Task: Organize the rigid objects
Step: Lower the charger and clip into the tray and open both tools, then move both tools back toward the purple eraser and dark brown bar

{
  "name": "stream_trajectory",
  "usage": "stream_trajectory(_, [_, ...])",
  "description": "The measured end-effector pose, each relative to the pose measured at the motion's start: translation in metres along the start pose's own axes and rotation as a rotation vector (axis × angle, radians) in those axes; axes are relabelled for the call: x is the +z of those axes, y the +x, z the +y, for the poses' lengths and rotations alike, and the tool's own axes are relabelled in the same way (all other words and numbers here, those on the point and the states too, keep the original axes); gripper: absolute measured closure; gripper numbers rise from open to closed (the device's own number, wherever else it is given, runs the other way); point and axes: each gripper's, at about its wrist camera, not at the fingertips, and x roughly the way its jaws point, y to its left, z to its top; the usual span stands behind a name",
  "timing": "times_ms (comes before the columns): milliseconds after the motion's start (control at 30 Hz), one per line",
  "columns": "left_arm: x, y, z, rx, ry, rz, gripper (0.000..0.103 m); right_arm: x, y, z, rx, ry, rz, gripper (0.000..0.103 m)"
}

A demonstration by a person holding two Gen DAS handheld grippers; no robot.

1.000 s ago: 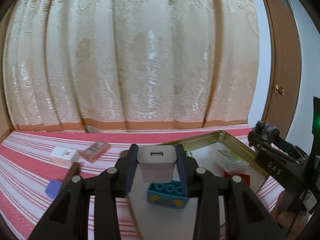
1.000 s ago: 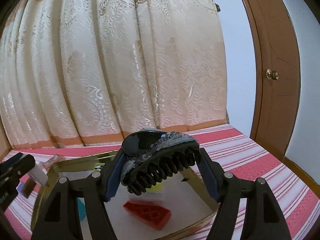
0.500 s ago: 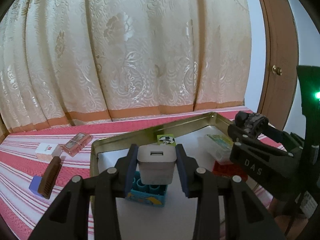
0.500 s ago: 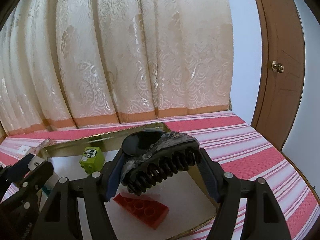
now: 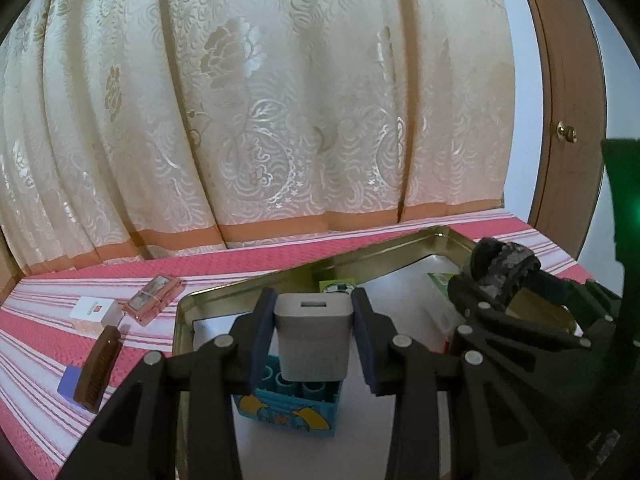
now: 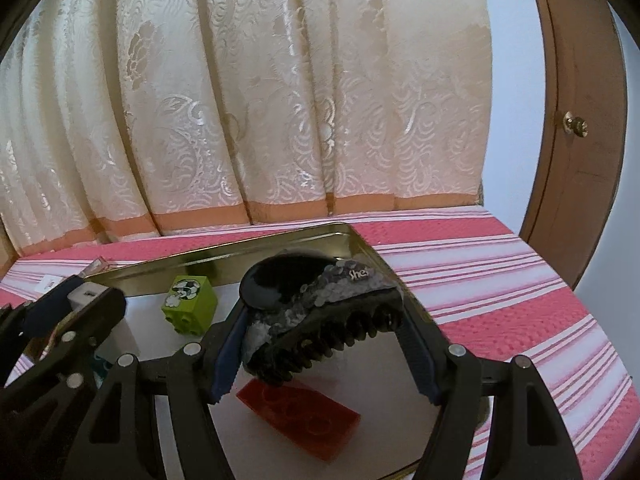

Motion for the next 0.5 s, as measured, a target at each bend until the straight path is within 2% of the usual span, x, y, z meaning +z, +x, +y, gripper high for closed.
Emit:
stream_trajectory(100, [0.002, 0.006, 0.001, 0.017, -0.007, 0.042, 0.065, 0.0, 0.004, -0.001, 0.041, 0.014, 0.017, 0.03])
stream_trajectory(133, [0.002, 0.006, 0.002, 0.02, -0.009, 0.044, 0.059, 0.001, 0.005, -0.001, 0.046, 0.019, 0.023, 0.03])
stream_trajectory(200, [0.002, 0.004, 0.005, 0.045, -0.026, 0.046, 0.044, 0.001, 0.008, -0.005, 0.064, 0.042, 0.033, 0.03])
stream_trajectory(267, [0.003, -0.001, 0.01, 0.068, -0.054, 0.036, 0.017, 0.001, 0.008, -0.01, 0.067, 0.079, 0.031, 0.029])
stream_trajectory(333, [0.005, -0.006, 0.018, 0.09, -0.092, 0.01, 0.0, 0.001, 0.007, -0.018, 0.087, 0.131, 0.021, 0.025])
stream_trajectory(367, [0.006, -0.009, 0.021, 0.088, -0.106, -0.003, 0.0, 0.001, 0.006, -0.023, 0.106, 0.164, 0.017, 0.014])
stream_trajectory(400, [0.007, -0.012, 0.025, 0.066, -0.123, -0.013, 0.0, 0.001, 0.005, -0.028, 0.139, 0.2, 0.009, 0.011])
stream_trajectory(500, [0.008, -0.016, 0.027, 0.023, -0.14, -0.006, 0.0, 0.002, -0.001, -0.032, 0.173, 0.24, -0.026, 0.008])
